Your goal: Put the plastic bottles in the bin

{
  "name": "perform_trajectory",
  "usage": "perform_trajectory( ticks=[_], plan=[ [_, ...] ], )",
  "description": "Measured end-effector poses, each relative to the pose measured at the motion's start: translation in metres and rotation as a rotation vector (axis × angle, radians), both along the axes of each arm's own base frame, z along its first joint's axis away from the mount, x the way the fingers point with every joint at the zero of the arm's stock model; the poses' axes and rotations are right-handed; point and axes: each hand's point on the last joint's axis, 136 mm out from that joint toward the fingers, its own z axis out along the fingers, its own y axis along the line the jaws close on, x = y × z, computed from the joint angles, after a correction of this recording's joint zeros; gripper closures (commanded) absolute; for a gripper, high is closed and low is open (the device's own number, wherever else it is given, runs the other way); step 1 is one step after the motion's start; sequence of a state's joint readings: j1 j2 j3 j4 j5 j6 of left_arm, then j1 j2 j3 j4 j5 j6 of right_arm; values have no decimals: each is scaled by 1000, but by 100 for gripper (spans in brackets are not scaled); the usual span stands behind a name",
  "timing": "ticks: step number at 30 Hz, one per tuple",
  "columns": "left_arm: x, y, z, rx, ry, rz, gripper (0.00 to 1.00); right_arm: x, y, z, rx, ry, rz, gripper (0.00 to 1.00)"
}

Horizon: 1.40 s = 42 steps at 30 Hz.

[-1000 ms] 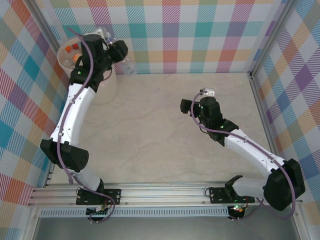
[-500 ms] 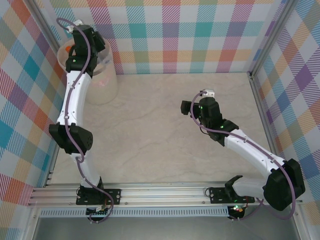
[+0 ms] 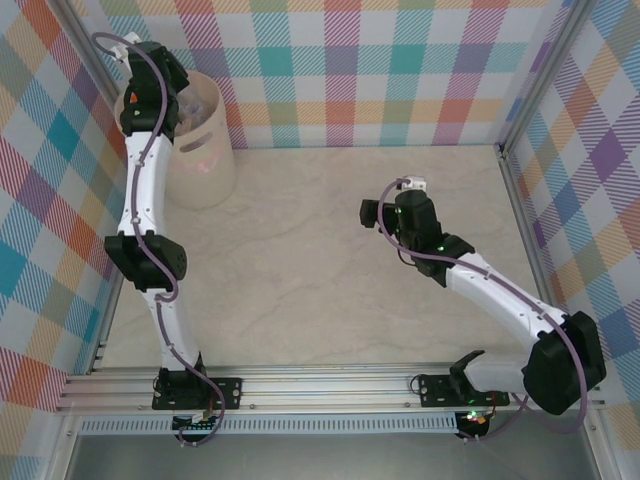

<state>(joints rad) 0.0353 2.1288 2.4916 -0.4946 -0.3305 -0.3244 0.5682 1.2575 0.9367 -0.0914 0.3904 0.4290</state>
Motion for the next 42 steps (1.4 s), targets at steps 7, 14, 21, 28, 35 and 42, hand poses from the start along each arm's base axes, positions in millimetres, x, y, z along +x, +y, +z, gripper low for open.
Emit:
perform_trajectory(
  ticks=[7, 14, 21, 28, 35, 42],
  plan=[
    [34, -9, -43, -33, 45, -55, 34, 5, 5, -5, -13, 27, 12, 0],
    [62, -5, -59, -139, -6, -116, 9, 1, 6, -12, -22, 60, 21, 0],
    [47, 49, -50, -207, -29, -26, 0, -1, 6, -16, -26, 77, 30, 0],
    [30, 45, -36, -245, -10, -91, 0, -2, 7, -18, -23, 86, 35, 0],
    [28, -11, -16, -295, -25, -291, 0, -2, 10, -23, -26, 101, 44, 0],
    [35, -61, -43, -350, 51, -392, 0, -3, 9, -25, -28, 109, 47, 0]
  ],
)
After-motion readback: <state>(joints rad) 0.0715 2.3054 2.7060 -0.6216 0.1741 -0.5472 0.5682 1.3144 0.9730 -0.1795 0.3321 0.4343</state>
